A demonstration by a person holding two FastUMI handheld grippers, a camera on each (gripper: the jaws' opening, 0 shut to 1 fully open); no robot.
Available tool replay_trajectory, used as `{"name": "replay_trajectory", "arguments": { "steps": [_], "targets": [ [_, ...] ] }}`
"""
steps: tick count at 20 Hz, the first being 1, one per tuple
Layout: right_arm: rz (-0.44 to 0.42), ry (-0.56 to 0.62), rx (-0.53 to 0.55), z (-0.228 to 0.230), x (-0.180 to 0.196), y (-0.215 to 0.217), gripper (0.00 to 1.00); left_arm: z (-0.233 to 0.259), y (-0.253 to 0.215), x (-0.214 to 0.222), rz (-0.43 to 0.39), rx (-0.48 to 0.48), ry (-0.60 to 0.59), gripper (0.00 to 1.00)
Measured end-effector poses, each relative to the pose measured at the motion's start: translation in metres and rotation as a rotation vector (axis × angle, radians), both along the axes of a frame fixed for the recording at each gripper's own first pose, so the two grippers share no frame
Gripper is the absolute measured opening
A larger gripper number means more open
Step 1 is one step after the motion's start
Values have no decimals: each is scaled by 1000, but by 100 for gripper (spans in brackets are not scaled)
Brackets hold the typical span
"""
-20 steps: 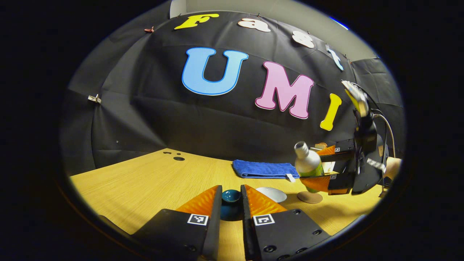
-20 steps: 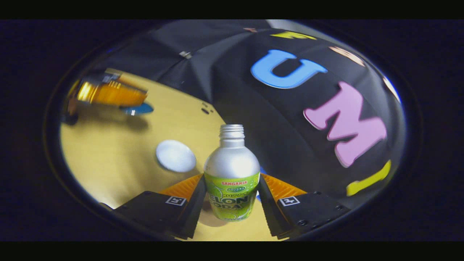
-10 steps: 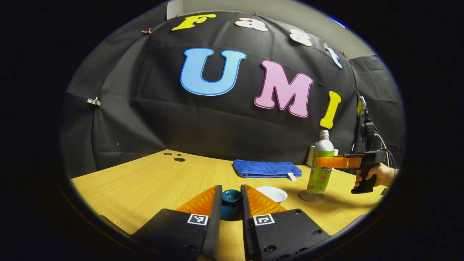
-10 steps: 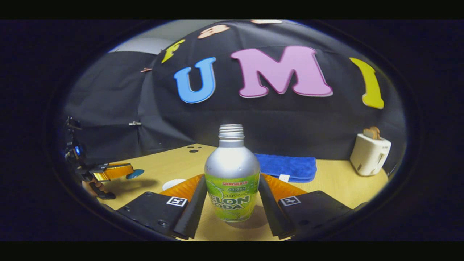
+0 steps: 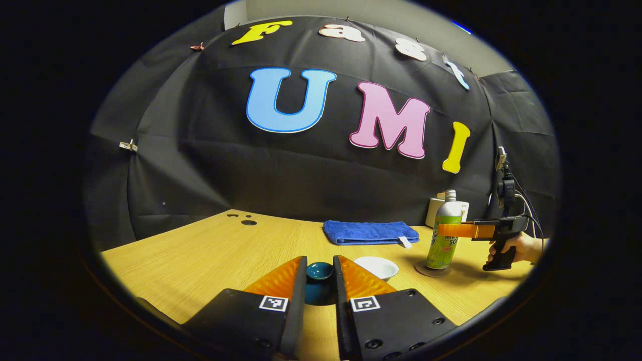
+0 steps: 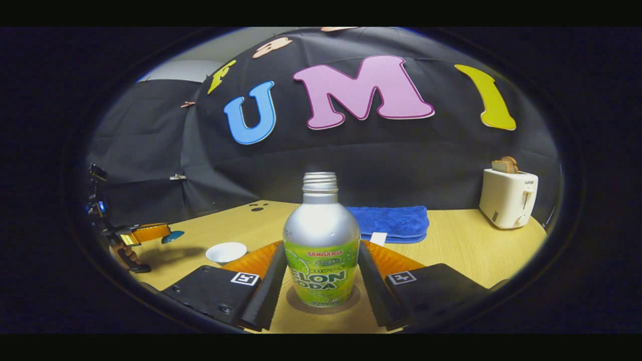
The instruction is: Open the teacup lid with one hand, grasp the water bottle and pour water into the teacup with the other hand; after pouring, place the water bottle on the coaster and then close the teacup lid.
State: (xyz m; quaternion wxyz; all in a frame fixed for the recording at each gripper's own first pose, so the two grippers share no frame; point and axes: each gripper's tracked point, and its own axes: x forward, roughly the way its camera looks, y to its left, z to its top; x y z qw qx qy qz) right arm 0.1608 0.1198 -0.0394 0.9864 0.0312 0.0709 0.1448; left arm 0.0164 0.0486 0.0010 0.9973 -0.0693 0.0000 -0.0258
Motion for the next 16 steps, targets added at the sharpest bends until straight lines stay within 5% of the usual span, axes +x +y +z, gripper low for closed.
{"name": "replay_trajectory", "arguments": {
  "steps": [16],
  "targets": [
    [2, 7, -65, -6, -4, -4, 84, -1, 2, 0, 3, 0, -1, 31]
  ]
}}
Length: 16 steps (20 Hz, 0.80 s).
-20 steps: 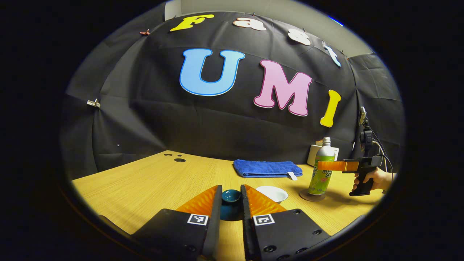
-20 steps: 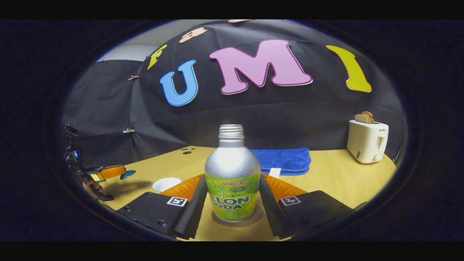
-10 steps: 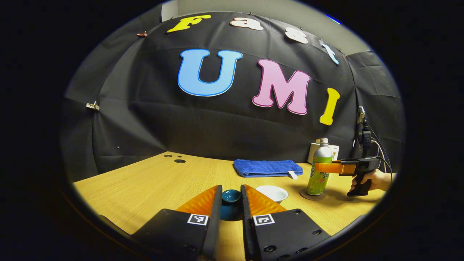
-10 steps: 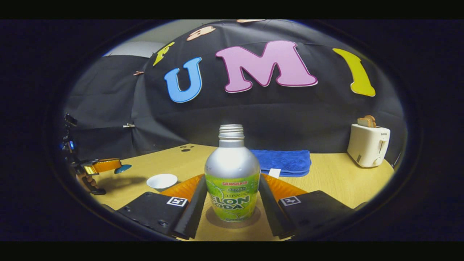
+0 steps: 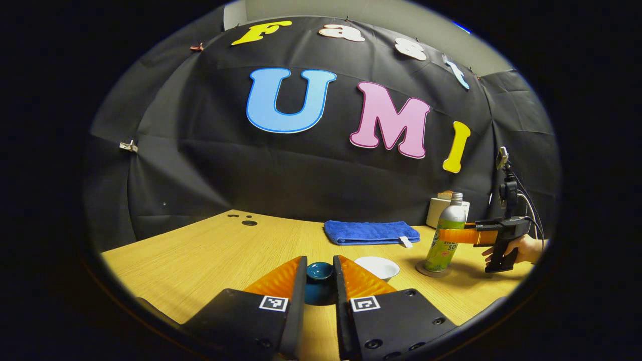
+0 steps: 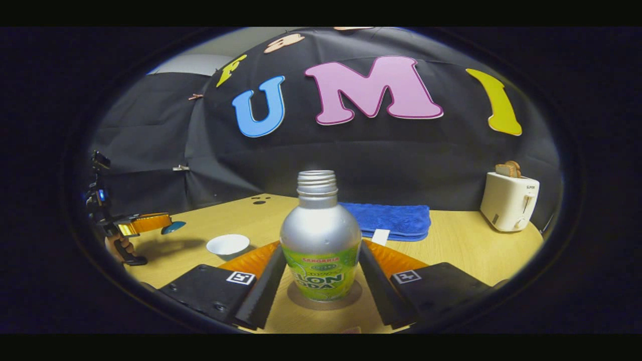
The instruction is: Open the teacup lid with one hand, grasp the water bottle and pour water into the teacup with the other hand; after pouring, place the water bottle on the coaster and then close the teacup lid.
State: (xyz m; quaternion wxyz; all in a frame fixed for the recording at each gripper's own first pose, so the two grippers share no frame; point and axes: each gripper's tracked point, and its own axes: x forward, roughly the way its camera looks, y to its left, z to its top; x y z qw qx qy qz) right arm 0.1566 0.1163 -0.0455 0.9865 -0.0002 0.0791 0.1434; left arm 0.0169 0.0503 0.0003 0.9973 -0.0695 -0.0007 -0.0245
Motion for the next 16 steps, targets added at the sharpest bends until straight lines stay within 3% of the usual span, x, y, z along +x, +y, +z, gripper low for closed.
{"name": "replay_trajectory", "arguments": {
  "steps": [1, 4, 12, 16],
  "targets": [
    [-6, -3, -4, 0, -2, -1, 90, 0, 0, 0, 0, 0, 0, 31],
    [-23, -8, -12, 0, -14, -8, 94, 0, -1, 0, 2, 6, 0, 31],
    [-65, -81, -42, 0, -70, -26, 95, -2, -10, 1, 34, 141, -2, 31],
    [-57, -143, -66, -2, -93, -24, 94, -3, -18, 1, 28, 138, -1, 31]
  ]
}}
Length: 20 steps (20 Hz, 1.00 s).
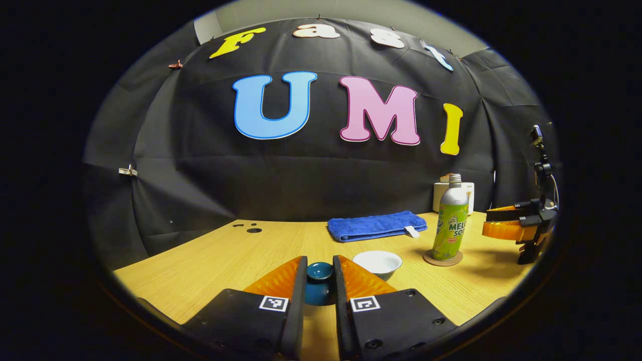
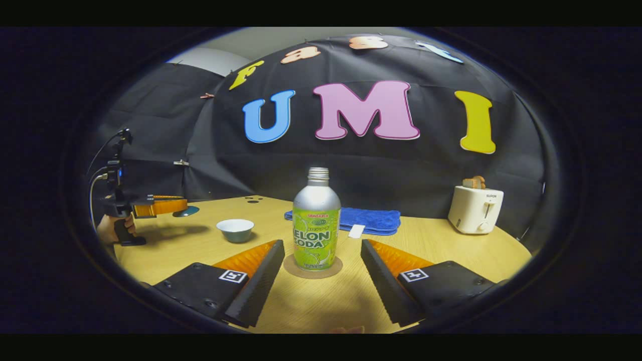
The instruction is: Open the teacup lid with one hand, grasp the water bottle and pour water into the teacup with the other hand; after pouring, place the water bottle on the coaster and then close the teacup lid.
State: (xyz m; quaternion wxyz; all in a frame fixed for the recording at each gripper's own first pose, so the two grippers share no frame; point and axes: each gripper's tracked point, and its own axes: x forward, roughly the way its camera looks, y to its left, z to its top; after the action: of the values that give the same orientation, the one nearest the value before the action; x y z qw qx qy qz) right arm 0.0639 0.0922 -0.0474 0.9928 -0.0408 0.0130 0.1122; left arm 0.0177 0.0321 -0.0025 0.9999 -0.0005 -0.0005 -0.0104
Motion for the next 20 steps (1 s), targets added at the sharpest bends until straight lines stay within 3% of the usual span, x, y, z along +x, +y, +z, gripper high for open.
{"name": "replay_trajectory", "arguments": {
  "steps": [4, 9, 14, 20],
  "targets": [
    [-11, -11, 89, 5, -7, -8, 95, 2, -27, 12, -73, 1, -7, 30],
    [-83, -20, 77, 6, -18, -16, 96, 6, -53, 39, -143, -66, 6, 33],
    [-148, -27, 76, 6, -26, -26, 96, 7, -86, 62, -207, 18, 43, 31],
    [-160, -26, 77, 6, -26, -27, 96, -6, -83, 84, -166, 27, 79, 31]
  ]
}}
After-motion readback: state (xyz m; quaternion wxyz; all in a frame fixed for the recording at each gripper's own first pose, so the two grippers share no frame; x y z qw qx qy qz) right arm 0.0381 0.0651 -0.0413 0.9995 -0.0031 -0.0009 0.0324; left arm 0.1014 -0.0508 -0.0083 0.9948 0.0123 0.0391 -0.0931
